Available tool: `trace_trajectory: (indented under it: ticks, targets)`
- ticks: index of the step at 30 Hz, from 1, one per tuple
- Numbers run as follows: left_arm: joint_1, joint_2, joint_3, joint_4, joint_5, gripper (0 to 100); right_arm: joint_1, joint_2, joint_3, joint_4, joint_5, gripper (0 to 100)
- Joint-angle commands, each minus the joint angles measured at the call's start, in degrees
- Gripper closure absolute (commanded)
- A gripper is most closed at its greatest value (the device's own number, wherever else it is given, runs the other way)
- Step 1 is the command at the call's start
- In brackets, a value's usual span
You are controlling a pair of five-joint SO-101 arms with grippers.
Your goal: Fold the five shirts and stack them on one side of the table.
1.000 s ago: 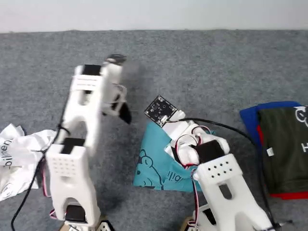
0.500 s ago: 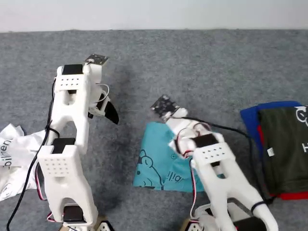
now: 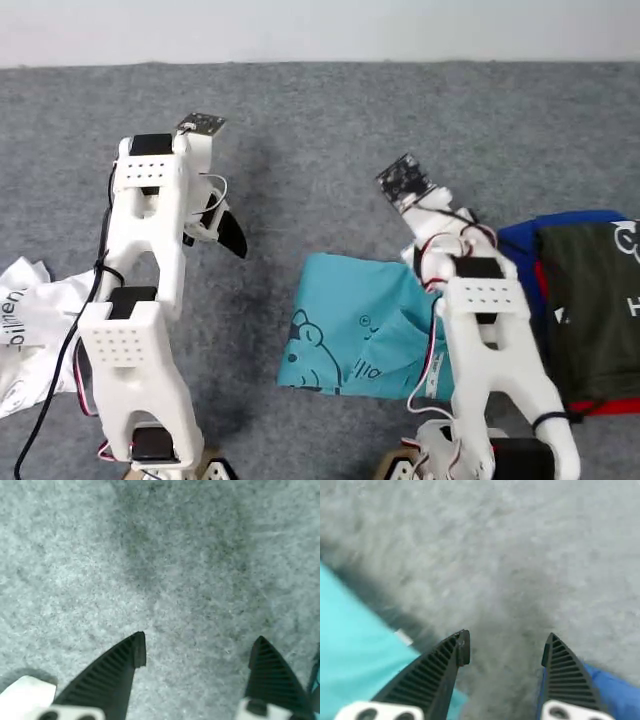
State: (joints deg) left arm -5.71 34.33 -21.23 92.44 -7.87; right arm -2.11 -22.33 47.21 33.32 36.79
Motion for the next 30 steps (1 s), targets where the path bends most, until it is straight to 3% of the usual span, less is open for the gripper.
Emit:
trace_trajectory:
  ticks: [1,7,11,20,26,30]
  targets:
    - [0.5,-4.0,-0.6,0.6,-0.3,68,0.0,-0.7,-4.4,2.8,0.2,75.4]
    - [0.5,-4.0,-0.4,0.6,-0.3,68,-13.7,-3.7,-5.9,21.6,-4.0,75.4]
    - [0.5,-4.0,-0.4,0.6,-0.3,68,-18.9,-3.7,-4.3,22.8,-5.4,75.4]
    - [0.5,-3.5,-0.4,0.6,-0.3,68,-18.9,-1.9,5.5,18.0,-5.3,75.4]
    - [0.5,-3.5,-0.3,0.6,-0.3,68,-17.9,-8.1,6.8,27.6,-4.9,75.4]
    - [0.5,-3.5,-0.3,0.6,-0.3,68,-14.5,-14.7,6.8,33.3,-0.4,75.4]
